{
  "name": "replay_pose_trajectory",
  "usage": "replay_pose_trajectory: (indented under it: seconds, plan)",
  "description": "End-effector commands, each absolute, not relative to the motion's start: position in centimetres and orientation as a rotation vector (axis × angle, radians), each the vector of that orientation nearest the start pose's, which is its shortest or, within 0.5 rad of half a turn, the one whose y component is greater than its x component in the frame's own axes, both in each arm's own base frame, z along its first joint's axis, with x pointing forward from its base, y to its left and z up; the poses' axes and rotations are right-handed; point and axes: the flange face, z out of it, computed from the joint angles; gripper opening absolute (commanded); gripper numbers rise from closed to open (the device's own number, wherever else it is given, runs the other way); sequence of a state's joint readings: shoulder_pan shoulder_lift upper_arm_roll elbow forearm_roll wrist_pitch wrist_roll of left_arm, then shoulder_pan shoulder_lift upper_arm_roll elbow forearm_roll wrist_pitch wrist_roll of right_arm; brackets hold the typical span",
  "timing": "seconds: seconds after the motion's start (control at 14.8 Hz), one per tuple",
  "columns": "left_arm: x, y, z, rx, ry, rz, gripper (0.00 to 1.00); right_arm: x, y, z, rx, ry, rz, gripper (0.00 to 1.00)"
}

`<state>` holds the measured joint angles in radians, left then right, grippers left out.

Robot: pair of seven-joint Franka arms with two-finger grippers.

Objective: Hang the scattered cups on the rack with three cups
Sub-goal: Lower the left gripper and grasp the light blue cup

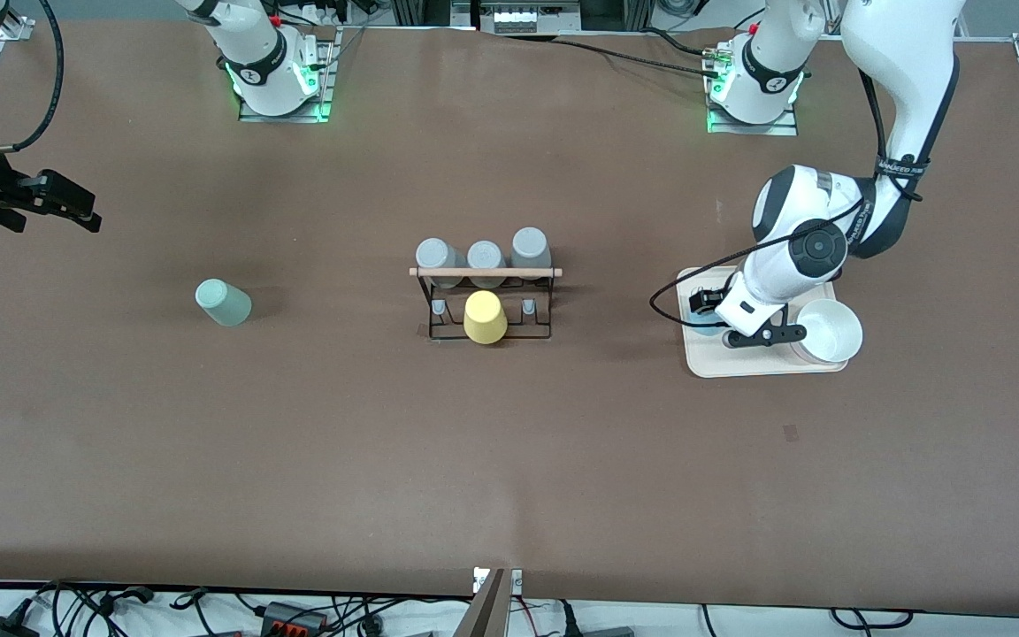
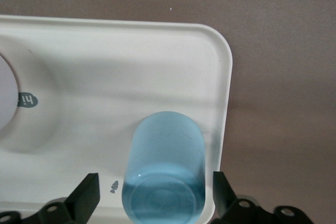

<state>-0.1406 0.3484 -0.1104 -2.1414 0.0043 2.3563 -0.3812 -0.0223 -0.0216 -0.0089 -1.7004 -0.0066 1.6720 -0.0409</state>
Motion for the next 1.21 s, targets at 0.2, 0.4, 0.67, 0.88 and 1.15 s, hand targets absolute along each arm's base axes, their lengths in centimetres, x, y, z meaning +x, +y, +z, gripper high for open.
replay_pose_trajectory:
  seconds: [0.2, 0.4, 0.67, 0.88, 1.15]
  plan:
    - [53.5, -13.8, 24.2, -3.121, -0.218, 0.190, 0.45, 55.4, -1.9, 58.5, -3.155, -0.024, 0.015, 1.00]
    - [56.1, -14.3, 27.4, -3.130, -0.223, 0.154, 0.41, 55.6, -1.9, 58.3, -3.153, -0.014, 0.015, 1.00]
    - [59.6, -16.1, 33.3, -3.154, -0.334, 0.104, 0.41, 56.5, -2.1, 57.8, -3.136, -0.002, 0.024, 1.00]
    - [60.8, -19.4, 37.8, -3.170, -0.446, 0.117, 0.41, 57.3, -1.6, 57.0, -3.147, -0.020, 0.037, 1.00]
    - [62.1, -26.4, 41.9, -3.136, -0.606, 0.168, 0.41, 58.0, -1.7, 55.7, -3.136, -0.019, 0.072, 1.00]
